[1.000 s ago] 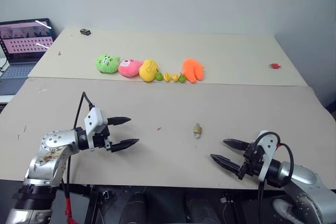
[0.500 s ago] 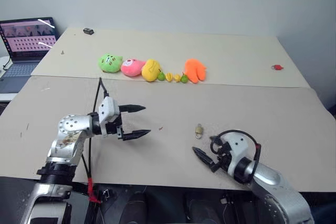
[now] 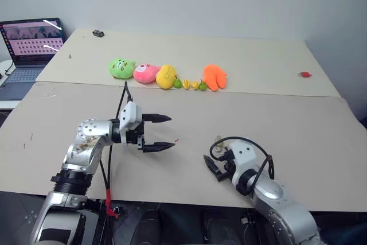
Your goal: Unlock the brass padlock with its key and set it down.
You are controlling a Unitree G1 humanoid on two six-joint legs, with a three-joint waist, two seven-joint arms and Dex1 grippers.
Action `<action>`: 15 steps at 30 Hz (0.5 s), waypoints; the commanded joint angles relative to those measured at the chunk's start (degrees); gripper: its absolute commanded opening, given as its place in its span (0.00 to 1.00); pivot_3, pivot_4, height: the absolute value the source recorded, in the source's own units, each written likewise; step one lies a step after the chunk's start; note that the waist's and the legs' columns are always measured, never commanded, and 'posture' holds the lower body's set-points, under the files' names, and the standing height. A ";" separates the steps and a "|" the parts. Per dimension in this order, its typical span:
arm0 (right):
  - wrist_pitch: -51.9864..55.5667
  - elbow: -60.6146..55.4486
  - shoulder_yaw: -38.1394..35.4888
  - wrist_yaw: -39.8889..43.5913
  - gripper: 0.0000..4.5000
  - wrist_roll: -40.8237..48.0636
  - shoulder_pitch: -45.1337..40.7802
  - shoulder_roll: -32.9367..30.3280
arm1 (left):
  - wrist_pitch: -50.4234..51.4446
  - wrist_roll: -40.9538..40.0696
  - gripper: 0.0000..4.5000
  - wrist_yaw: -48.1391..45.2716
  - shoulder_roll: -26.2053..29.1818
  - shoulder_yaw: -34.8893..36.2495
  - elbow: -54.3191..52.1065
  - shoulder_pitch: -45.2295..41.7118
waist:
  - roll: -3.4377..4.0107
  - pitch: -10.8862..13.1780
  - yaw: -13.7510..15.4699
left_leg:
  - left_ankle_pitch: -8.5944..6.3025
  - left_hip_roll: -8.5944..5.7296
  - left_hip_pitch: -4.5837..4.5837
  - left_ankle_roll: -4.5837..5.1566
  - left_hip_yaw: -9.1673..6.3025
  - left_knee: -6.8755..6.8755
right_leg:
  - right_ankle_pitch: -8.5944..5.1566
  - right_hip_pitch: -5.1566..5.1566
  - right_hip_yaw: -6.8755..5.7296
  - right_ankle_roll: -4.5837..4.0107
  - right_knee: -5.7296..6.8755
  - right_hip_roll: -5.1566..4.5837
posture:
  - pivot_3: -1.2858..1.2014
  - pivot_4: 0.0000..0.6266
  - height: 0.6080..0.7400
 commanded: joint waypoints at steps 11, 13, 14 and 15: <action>-1.66 4.05 -2.63 -4.70 1.00 -5.49 -4.83 6.14 | 3.78 -2.53 0.99 1.34 0.96 1.37 -7.49 0.79 | 0.00 0.00 -0.24 | 0.00 0.01 0.00 0.00 -0.03 -0.01 | 0.00 -0.02 -0.02 -0.01 0.02 0.01 | 0.52 0.24 0.83; -1.79 4.28 -2.88 -4.59 1.00 -5.78 -4.88 6.27 | 4.04 -2.58 0.99 1.58 0.95 1.54 -7.56 0.63 | 0.00 0.00 -0.25 | 0.00 0.01 -0.01 0.00 -0.03 -0.01 | 0.00 -0.02 -0.02 -0.01 0.01 0.01 | 0.52 0.24 0.83; -1.87 4.36 -2.96 -4.57 1.00 -5.89 -4.91 6.38 | 4.10 -2.57 0.99 1.66 0.92 1.60 -7.51 0.52 | 0.00 0.00 -0.24 | 0.00 0.01 -0.02 0.00 -0.02 -0.01 | 0.00 -0.02 -0.01 -0.01 0.01 0.00 | 0.52 0.24 0.83; -1.84 4.31 -2.89 -4.50 1.00 -5.92 -4.89 6.49 | 4.14 -2.54 0.99 1.73 0.89 1.62 -7.44 0.40 | 0.00 0.00 -0.24 | 0.00 0.00 -0.02 0.00 -0.02 -0.01 | 0.00 -0.02 -0.01 -0.01 0.01 0.00 | 0.52 0.24 0.83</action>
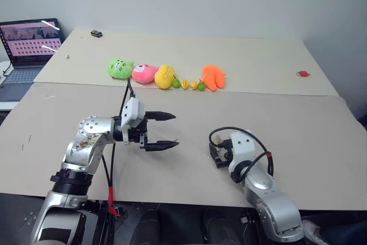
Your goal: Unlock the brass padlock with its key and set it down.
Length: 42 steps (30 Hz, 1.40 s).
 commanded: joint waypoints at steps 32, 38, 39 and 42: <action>-5.07 2.93 0.28 5.67 0.20 -2.67 -3.23 -0.15 | -0.44 -1.23 1.00 4.16 0.34 2.12 -4.07 1.57 | 0.00 0.00 -0.04 | 0.00 0.00 0.00 0.00 -0.01 0.00 | 0.00 -0.02 0.00 0.00 0.01 0.00 | 0.52 0.24 0.83; -11.00 2.37 -3.23 12.92 0.20 0.37 -2.88 -4.70 | 4.49 -2.97 1.00 4.92 0.85 2.07 -5.28 2.32 | 0.00 0.00 -0.04 | 0.00 0.00 0.00 0.00 -0.01 0.00 | 0.00 -0.01 0.00 0.00 0.00 0.00 | 0.52 0.24 0.83; -14.00 2.18 -3.71 15.83 0.20 0.68 -2.39 -7.19 | 8.21 -4.56 1.00 4.91 1.46 2.20 -5.38 2.04 | 0.00 0.00 -0.05 | 0.00 0.00 0.00 0.00 0.00 0.00 | 0.00 0.00 0.00 0.01 0.00 -0.01 | 0.52 0.24 0.83; -19.36 3.40 -7.24 21.33 0.20 2.52 -1.15 -12.24 | 15.91 -7.32 1.00 4.68 3.10 2.57 -3.70 0.41 | 0.00 0.00 -0.02 | 0.00 0.00 0.01 0.00 0.00 0.00 | -0.01 0.01 -0.01 0.02 -0.01 0.00 | 0.52 0.24 0.83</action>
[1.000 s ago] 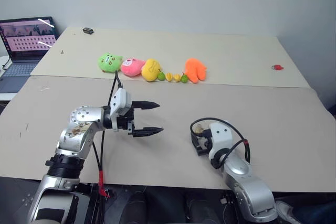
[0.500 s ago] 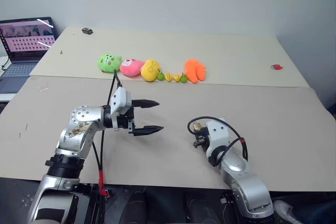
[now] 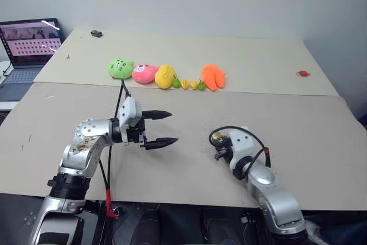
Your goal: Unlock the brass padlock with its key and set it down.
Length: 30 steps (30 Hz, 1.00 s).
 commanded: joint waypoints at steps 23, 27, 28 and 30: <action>-9.64 -1.08 -11.94 16.83 0.20 14.82 -1.84 -6.50 | 10.04 -3.59 1.00 0.19 -1.10 0.88 4.10 -7.43 | 0.00 0.01 0.07 | 0.00 -0.01 -0.02 0.00 0.00 0.00 | 0.01 0.00 0.00 -0.02 0.02 0.01 | 0.52 0.24 0.83; -8.25 -5.17 -13.73 24.01 0.20 20.60 -3.40 -12.74 | 22.23 -9.04 1.00 -4.11 -0.07 -1.07 4.31 -11.84 | -0.01 0.02 0.18 | 0.00 -0.02 0.00 0.00 -0.01 0.02 | 0.01 0.04 -0.01 0.00 0.02 0.01 | 0.52 0.24 0.83; -7.96 -5.44 -14.01 25.37 0.20 21.57 -4.14 -14.40 | 25.89 -10.50 1.00 -4.55 -0.17 -1.19 5.30 -13.50 | -0.01 0.02 0.17 | 0.00 -0.02 0.00 0.00 -0.02 0.03 | 0.01 0.03 -0.02 0.00 0.02 0.01 | 0.52 0.24 0.83; -8.06 -5.67 -13.83 27.74 0.20 22.19 -5.38 -17.12 | 31.59 -12.66 1.00 -4.12 -0.94 -0.61 8.33 -16.62 | -0.01 0.02 0.16 | 0.00 -0.02 0.00 0.00 -0.02 0.04 | 0.00 0.05 -0.02 0.01 0.02 0.01 | 0.52 0.24 0.83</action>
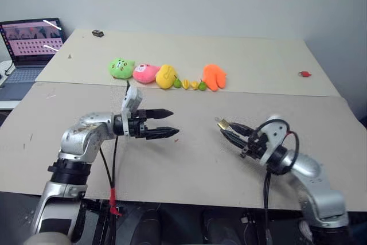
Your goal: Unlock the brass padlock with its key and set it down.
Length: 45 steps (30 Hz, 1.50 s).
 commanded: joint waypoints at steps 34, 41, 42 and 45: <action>-11.38 -1.63 10.54 12.21 0.20 -7.81 -10.21 -7.80 | 40.72 -19.92 0.25 13.66 -6.25 7.65 -0.38 -1.22 | -0.02 0.01 -1.08 | -0.01 -0.02 0.03 0.03 -0.05 0.00 | -0.02 -0.03 -0.01 -0.01 0.05 0.00 | 0.52 0.24 0.83; -10.64 -2.71 10.85 12.06 0.20 -7.39 -11.00 -7.68 | 40.64 -20.04 0.25 14.81 -8.33 7.34 -0.01 -1.57 | -0.02 0.01 -1.05 | -0.01 -0.02 0.03 0.03 -0.05 0.00 | -0.02 -0.02 -0.01 -0.01 0.05 0.00 | 0.52 0.24 0.83; -10.56 -2.80 10.83 12.07 0.20 -7.29 -11.00 -7.75 | 40.52 -20.05 0.25 15.03 -8.65 7.55 0.16 -1.66 | -0.03 0.01 -1.04 | -0.01 -0.02 0.03 0.02 -0.05 0.00 | -0.02 -0.02 -0.01 -0.01 0.05 0.00 | 0.52 0.24 0.83; -10.55 -2.98 10.82 12.20 0.20 -7.25 -10.60 -8.07 | 39.94 -19.88 0.25 15.78 -9.45 8.38 0.85 -1.88 | -0.03 0.01 -1.05 | -0.01 -0.02 0.03 0.02 -0.05 0.00 | -0.01 -0.02 -0.01 -0.01 0.05 0.00 | 0.52 0.24 0.83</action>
